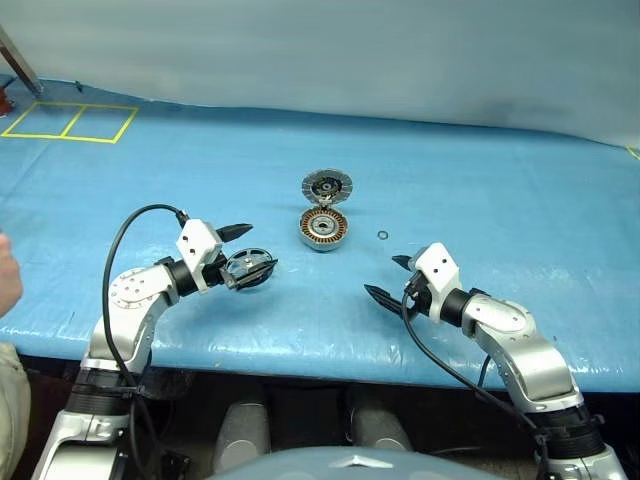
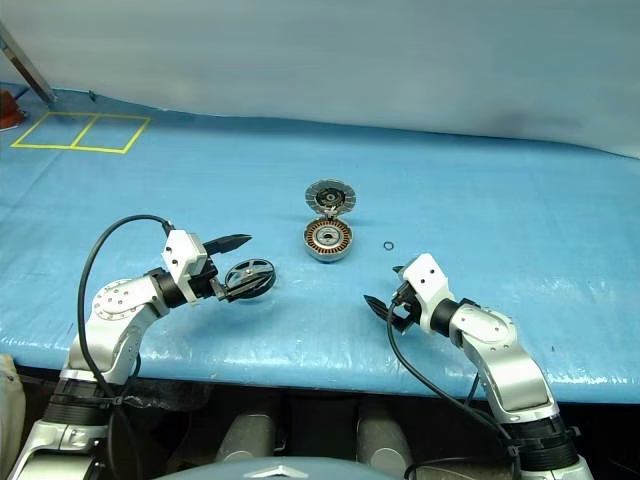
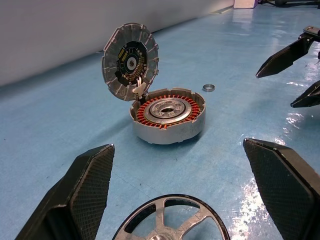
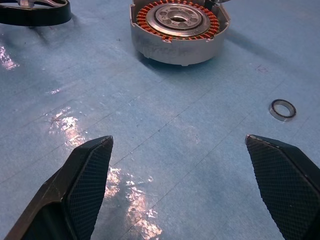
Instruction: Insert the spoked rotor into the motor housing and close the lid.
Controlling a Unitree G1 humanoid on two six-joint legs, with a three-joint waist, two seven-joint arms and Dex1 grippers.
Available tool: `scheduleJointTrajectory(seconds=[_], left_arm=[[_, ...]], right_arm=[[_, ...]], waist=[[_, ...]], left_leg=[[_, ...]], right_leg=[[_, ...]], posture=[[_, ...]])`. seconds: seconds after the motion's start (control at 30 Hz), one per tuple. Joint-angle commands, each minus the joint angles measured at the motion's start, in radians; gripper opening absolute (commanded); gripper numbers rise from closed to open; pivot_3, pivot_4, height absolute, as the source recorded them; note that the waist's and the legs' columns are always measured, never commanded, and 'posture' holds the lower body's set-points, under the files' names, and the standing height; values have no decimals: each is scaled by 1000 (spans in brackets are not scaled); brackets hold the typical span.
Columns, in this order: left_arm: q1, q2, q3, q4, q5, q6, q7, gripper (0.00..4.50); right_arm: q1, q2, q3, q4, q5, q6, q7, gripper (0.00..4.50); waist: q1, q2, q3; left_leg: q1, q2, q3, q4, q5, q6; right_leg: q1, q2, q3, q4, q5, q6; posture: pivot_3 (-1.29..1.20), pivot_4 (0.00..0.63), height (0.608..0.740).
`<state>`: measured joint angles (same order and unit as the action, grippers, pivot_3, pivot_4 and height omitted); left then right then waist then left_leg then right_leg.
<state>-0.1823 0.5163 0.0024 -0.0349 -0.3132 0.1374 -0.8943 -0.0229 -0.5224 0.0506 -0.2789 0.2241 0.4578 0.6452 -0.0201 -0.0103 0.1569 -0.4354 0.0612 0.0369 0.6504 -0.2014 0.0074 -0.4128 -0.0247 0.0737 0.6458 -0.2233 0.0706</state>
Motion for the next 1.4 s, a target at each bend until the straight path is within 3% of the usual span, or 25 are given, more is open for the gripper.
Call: scheduleJointTrajectory(seconds=[0.03,1.17,1.4], left_arm=[[-15,-1,10,2,-2,-23,1,4498],[8,-26,6,-2,-15,-38,2,4498],[15,-47,-3,-8,-5,-45,9,4498]], right_arm=[[-13,-1,-28,-10,9,-19,-5,4465],[-35,10,-44,-2,9,-27,-32,4465],[-154,-116,58,-2,-74,-4,66,4465]], waist=[[0,0,0],[0,0,0],[-3,0,0]], left_leg=[[0,0,0,0,0,0],[0,0,0,0,0,0],[0,0,1,1,0,0]], right_leg=[[0,0,0,0,0,0],[0,0,0,0,0,0],[0,0,1,0,0,0]], posture=[[0,150,740],[0,150,740],[0,150,740]])
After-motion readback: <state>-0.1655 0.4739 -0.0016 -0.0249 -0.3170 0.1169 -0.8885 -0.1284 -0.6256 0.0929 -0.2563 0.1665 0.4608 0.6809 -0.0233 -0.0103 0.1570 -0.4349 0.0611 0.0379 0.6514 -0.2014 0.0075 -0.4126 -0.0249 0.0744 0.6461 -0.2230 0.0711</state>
